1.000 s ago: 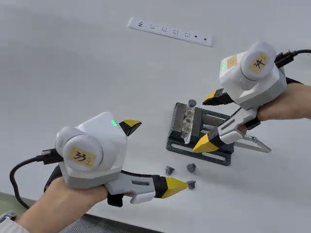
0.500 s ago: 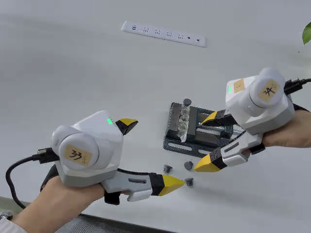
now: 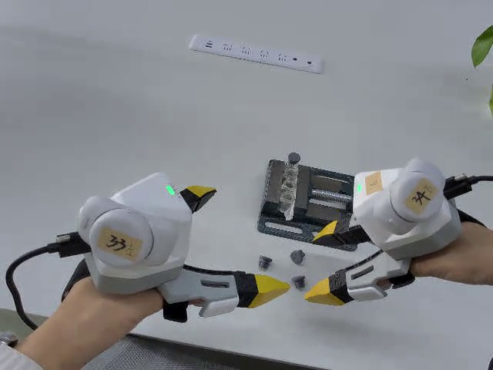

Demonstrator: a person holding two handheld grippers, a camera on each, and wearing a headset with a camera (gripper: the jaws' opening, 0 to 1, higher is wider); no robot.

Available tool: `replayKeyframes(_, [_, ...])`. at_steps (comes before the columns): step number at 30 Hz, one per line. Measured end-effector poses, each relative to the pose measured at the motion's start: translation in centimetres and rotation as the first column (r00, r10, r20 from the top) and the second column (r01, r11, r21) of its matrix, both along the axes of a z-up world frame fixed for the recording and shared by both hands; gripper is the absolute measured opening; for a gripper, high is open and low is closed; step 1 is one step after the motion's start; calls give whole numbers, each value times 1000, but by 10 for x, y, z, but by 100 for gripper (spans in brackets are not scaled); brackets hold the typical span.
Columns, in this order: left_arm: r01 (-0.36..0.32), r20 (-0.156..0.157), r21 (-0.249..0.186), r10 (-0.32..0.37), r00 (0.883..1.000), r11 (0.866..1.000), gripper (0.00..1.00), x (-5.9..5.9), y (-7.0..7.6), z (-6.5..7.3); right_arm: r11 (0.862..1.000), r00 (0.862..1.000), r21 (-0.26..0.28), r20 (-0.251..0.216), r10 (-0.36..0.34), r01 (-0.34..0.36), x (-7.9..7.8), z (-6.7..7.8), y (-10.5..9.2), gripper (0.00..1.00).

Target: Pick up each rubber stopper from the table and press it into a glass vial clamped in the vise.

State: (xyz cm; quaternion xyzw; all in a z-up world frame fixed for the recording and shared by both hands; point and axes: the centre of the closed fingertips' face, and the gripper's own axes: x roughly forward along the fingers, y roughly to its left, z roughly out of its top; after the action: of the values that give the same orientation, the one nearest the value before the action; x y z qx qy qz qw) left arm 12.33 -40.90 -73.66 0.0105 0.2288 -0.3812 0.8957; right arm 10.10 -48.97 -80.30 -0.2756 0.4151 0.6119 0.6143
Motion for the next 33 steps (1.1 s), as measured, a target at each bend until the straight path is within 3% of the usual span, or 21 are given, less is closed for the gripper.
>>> replayKeyframes(6, [2,0,0,-2,1000,1000,94,-3,0,0,1000,1000,-5,11,4,-4,-4,-13,-1,27])
replayKeyframes(9, [0,-3,2,0,1000,1000,94,-3,2,-1,998,995,-24,77,66,-64,-4,-18,-2,22])
replayKeyframes(11, [1,-2,3,-1,1000,1000,94,-3,3,-2,997,993,-11,88,78,-78,-6,-18,0,20])
replayKeyframes(14, [0,-2,3,0,1000,1000,94,-3,3,-1,988,974,-2,167,154,-156,-5,-16,4,15])
replayKeyframes(16, [-1,-4,1,1,1000,1000,94,-3,3,-2,978,962,-17,176,207,-207,-9,-18,3,13])
replayKeyframes(22, [1,-6,2,-1,1000,1000,94,-6,1,-2,969,941,-38,232,247,-245,-10,-19,5,10])
replayKeyframes(26, [0,-8,3,0,1000,1000,94,-7,2,-3,963,935,-37,234,267,-266,-12,-17,8,10])
replayKeyframes(28, [-2,-9,2,2,1000,1000,94,-8,2,-3,955,922,-59,249,296,-291,-11,-20,7,8])
replayKeyframes(33, [-11,-13,-3,11,1000,1000,94,-7,5,-4,952,917,-63,257,304,-298,-10,-21,8,6])
